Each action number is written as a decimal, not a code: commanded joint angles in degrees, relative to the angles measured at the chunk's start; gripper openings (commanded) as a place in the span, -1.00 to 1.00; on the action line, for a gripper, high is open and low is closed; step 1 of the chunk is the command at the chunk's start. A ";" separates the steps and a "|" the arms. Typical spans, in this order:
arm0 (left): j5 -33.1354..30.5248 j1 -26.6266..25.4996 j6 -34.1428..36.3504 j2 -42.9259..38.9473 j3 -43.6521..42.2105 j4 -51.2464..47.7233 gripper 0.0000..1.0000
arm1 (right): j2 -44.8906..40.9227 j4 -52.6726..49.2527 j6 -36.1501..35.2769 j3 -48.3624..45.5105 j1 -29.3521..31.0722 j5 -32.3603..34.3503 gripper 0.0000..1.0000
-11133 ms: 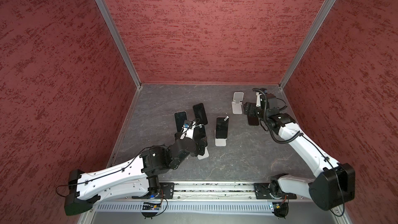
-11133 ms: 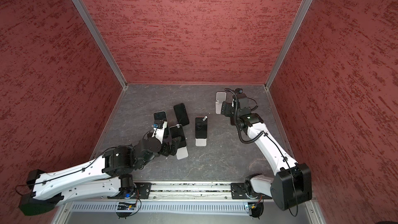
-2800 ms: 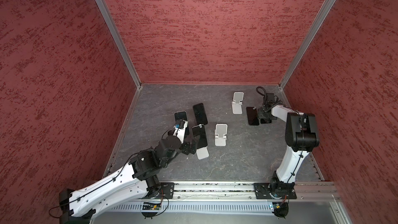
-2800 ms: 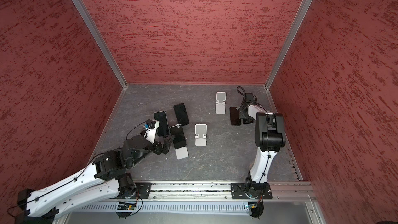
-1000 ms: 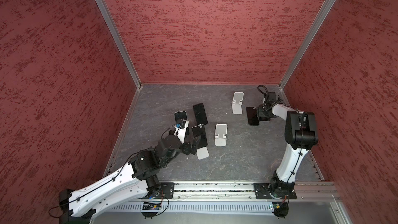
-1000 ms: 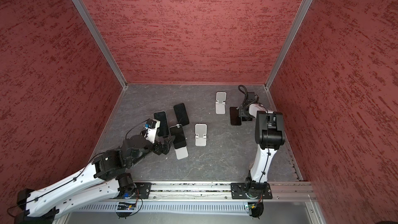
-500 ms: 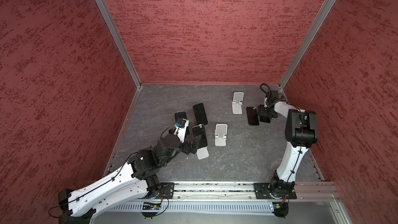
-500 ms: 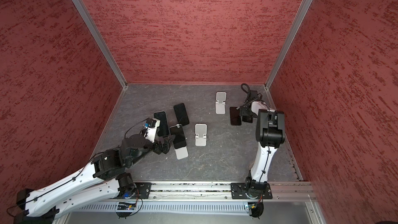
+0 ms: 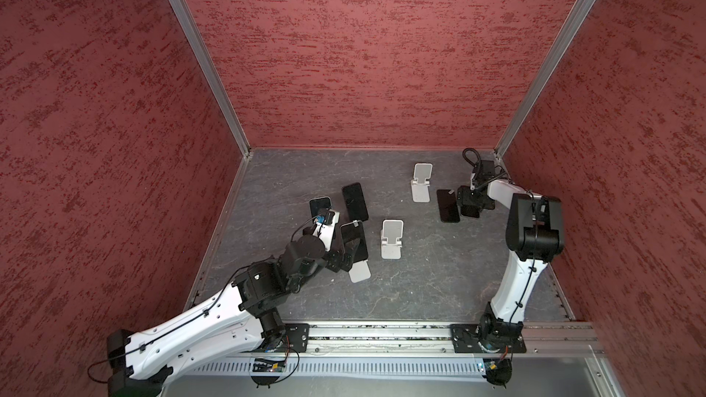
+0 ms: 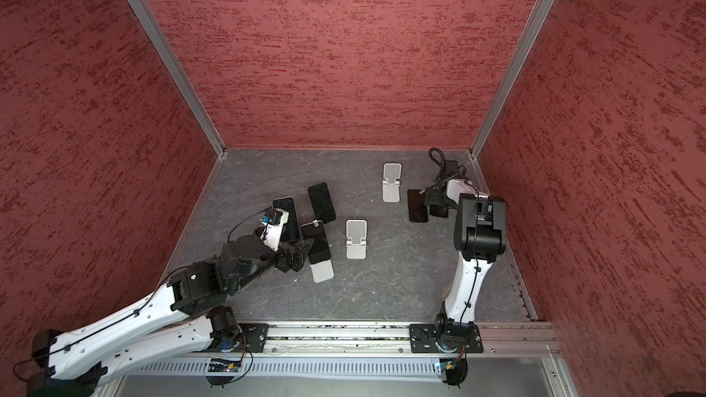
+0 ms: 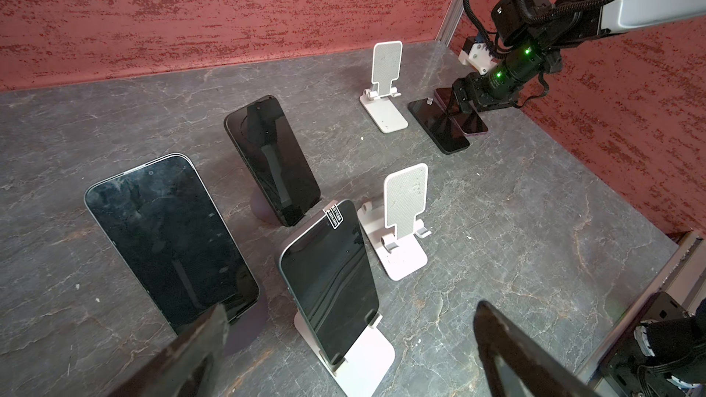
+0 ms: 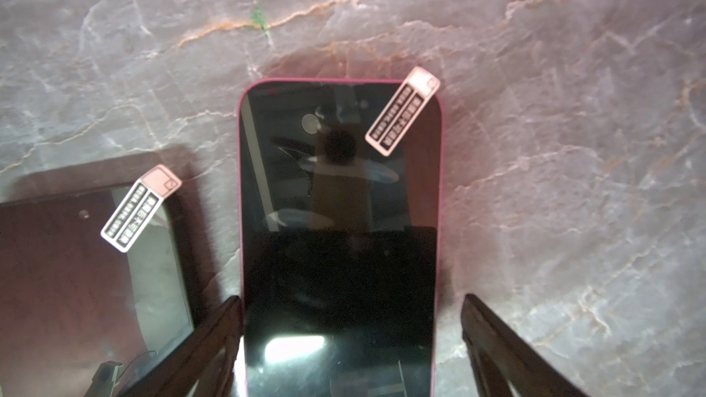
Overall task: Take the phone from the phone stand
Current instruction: 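Open the right gripper and release the pink-edged phone on the table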
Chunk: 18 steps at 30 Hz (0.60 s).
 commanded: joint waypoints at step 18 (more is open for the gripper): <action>1.23 0.11 1.65 1.21 1.55 1.83 0.99 | -2.82 -8.00 2.58 -5.06 0.30 2.34 0.84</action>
